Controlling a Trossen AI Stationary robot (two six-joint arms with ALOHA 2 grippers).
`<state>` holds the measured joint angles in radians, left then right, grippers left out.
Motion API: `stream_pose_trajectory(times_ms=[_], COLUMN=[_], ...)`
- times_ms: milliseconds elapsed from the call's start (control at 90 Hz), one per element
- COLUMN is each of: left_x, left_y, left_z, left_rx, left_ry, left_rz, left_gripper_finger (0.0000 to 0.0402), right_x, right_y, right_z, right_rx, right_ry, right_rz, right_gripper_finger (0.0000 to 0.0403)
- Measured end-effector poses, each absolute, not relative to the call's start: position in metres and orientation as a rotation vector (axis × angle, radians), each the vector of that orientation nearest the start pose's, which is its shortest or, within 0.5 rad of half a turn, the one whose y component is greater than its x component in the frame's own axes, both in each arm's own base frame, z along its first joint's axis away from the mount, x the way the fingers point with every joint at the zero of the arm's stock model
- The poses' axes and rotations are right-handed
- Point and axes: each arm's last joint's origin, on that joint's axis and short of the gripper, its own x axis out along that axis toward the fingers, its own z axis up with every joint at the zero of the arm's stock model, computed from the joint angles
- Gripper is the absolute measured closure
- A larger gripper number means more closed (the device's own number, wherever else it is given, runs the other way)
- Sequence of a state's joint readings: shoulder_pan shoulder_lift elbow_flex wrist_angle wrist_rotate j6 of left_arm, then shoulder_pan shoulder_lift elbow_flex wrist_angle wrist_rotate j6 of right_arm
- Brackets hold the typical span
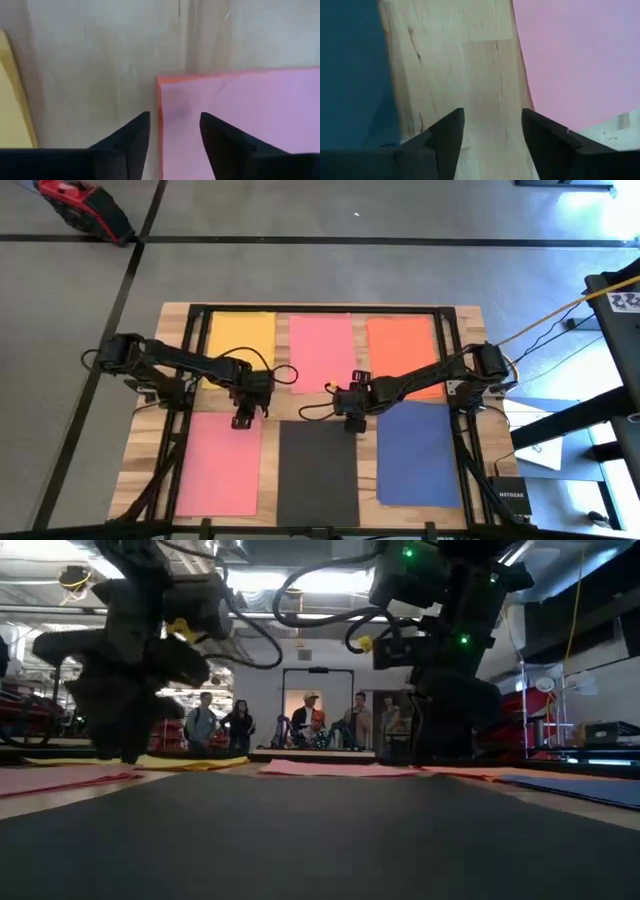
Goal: Organize paper
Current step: Stack the pink paper on top of the pink paper
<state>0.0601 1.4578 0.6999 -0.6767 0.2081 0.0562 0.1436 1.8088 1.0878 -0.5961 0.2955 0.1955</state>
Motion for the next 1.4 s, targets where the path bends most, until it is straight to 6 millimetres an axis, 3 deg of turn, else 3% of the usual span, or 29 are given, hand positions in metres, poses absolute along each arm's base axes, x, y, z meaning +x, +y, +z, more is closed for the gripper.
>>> stream_pose_trajectory(times_ms=[256,378,556,700,989,1400], left_x=[0.224,0.227,0.229,0.227,0.227,0.227], left_y=[0.008,0.009,0.009,0.009,0.003,0.003], left_z=[0.148,0.153,0.155,0.155,0.155,0.155], left_rx=[-0.123,-0.095,-0.062,-0.061,-0.096,-0.133], left_ry=[1.416,1.415,1.404,1.419,1.423,1.431], left_rz=[-0.133,-0.132,-0.158,-0.161,-0.19,-0.123], left_gripper_finger=[0.0247,0.029,0.0384,0.04,0.0392,0.0284], right_x=[0.328,0.328,0.327,0.327,0.327,0.327], right_y=[0.039,0.039,0.039,0.039,0.039,0.039], right_z=[0.151,0.151,0.151,0.151,0.151,0.151], right_rx=[-0.13,-0.13,-0.13,-0.13,-0.13,-0.13], right_ry=[1.266,1.266,1.268,1.269,1.27,1.27], right_rz=[-0.245,-0.245,-0.246,-0.246,-0.246,-0.246], right_gripper_finger=[0.0214,0.0214,0.0214,0.0214,0.0214,0.0214])
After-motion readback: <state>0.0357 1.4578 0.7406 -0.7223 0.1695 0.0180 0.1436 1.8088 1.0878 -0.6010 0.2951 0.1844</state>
